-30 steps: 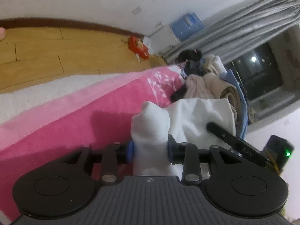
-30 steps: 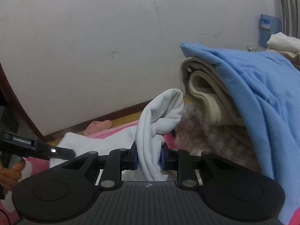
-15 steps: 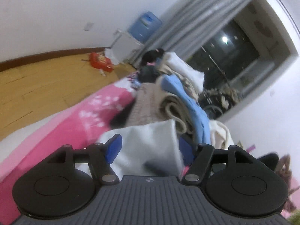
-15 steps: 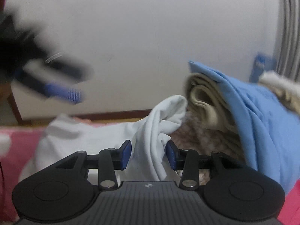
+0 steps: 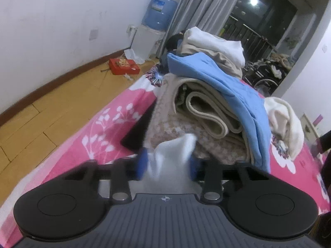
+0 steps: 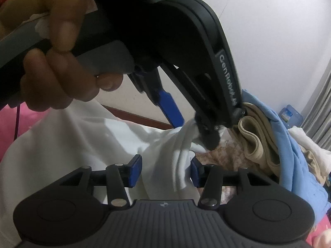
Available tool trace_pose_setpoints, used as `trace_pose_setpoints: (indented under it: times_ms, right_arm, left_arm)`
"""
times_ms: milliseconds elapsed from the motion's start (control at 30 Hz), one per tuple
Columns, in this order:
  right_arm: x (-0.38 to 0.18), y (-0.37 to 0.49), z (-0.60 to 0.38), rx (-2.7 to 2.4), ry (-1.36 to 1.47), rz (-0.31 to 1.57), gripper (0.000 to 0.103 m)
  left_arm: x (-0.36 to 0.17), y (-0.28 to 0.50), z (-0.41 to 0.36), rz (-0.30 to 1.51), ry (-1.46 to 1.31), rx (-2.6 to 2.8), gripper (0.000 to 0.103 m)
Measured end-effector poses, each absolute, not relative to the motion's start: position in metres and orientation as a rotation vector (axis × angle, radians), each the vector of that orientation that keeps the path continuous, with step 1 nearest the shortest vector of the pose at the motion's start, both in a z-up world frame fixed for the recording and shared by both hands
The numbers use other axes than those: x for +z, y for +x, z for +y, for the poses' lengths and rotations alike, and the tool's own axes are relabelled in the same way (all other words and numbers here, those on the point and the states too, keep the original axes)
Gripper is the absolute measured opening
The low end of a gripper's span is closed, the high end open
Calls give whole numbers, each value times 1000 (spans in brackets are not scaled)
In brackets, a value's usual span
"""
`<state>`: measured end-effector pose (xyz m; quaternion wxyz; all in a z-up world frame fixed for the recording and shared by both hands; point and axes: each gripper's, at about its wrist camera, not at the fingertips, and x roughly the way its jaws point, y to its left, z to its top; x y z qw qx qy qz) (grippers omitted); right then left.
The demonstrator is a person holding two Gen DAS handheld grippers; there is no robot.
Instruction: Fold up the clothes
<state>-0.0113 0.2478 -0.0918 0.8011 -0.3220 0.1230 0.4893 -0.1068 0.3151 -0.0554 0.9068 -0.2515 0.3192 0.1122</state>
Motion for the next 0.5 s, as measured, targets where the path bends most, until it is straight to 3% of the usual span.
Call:
trace_pose_setpoints:
  times_ms: [100, 433, 500]
  right_arm:
    - [-89, -4, 246, 1045, -662, 281, 55]
    - [-52, 13, 208, 1087, -440, 208, 67]
    - [-44, 6, 206, 1114, -416, 197, 74]
  left_arm:
    - [-59, -116, 323, 639, -581, 242, 10]
    - [-30, -172, 319, 476, -620, 242, 10]
    - [-25, -183, 315, 457, -622, 249, 10]
